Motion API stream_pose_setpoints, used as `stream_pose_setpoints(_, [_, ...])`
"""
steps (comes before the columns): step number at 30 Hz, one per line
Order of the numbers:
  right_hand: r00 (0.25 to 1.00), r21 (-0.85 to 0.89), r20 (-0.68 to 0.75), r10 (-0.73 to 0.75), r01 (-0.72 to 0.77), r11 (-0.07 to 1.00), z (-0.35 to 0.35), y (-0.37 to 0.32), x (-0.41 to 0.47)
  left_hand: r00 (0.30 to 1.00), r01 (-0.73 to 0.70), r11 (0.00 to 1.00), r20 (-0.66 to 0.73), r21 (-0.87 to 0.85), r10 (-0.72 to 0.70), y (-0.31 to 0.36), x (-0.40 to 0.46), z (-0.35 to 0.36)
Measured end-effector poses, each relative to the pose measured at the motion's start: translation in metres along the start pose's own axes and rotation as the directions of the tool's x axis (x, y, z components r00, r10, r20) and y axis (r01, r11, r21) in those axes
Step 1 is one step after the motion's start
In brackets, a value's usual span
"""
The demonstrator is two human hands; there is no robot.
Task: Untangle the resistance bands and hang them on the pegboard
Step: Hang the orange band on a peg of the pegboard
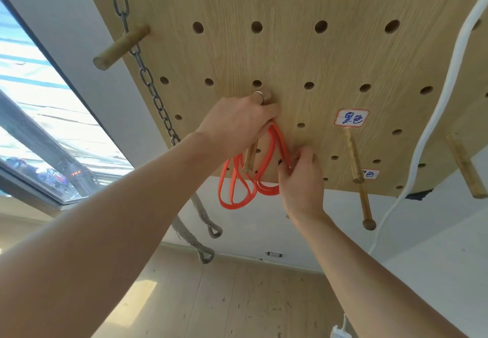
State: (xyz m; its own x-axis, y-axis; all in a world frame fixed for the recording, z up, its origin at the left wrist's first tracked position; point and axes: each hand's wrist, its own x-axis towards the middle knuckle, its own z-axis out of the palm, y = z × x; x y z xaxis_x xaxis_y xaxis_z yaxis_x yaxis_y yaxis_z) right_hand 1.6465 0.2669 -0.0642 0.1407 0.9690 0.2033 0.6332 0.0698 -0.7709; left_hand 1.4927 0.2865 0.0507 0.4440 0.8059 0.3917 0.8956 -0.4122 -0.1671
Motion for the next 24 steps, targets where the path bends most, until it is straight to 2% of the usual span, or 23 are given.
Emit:
stream_pose_setpoints(4, [0.997, 0.070, 0.032, -0.074, 0.072, 0.995, 0.001, -0.001, -0.003, 0.999, -0.017, 0.998, -0.028, -0.063, 0.015, -0.004, -0.013, 0.004])
stream_pose_setpoints(6, [0.994, 0.085, 0.036, -0.105, 0.102, 0.991, 0.002, -0.004, -0.003, 0.999, -0.022, 0.988, -0.029, -0.156, 0.018, -0.010, -0.018, 0.003])
stream_pose_setpoints(10, [0.982, 0.104, -0.006, -0.187, 0.187, 0.977, 0.002, -0.011, 0.000, 0.998, 0.053, 0.959, -0.003, -0.278, -0.056, -0.029, -0.029, 0.008])
stream_pose_setpoints(14, [0.972, 0.067, -0.051, -0.231, 0.234, 0.970, 0.002, -0.016, 0.006, 0.990, 0.114, 0.954, -0.046, -0.278, -0.132, -0.027, -0.027, 0.009])
stream_pose_setpoints(18, [0.954, 0.040, -0.092, -0.285, 0.289, 0.956, 0.002, -0.021, 0.010, 0.995, 0.090, 0.979, -0.035, -0.181, -0.098, -0.024, -0.024, 0.007])
stream_pose_setpoints(24, [0.932, -0.052, -0.112, -0.346, 0.342, 0.938, 0.001, -0.021, 0.018, 0.999, 0.035, 0.986, 0.001, -0.162, -0.036, -0.029, -0.028, 0.010])
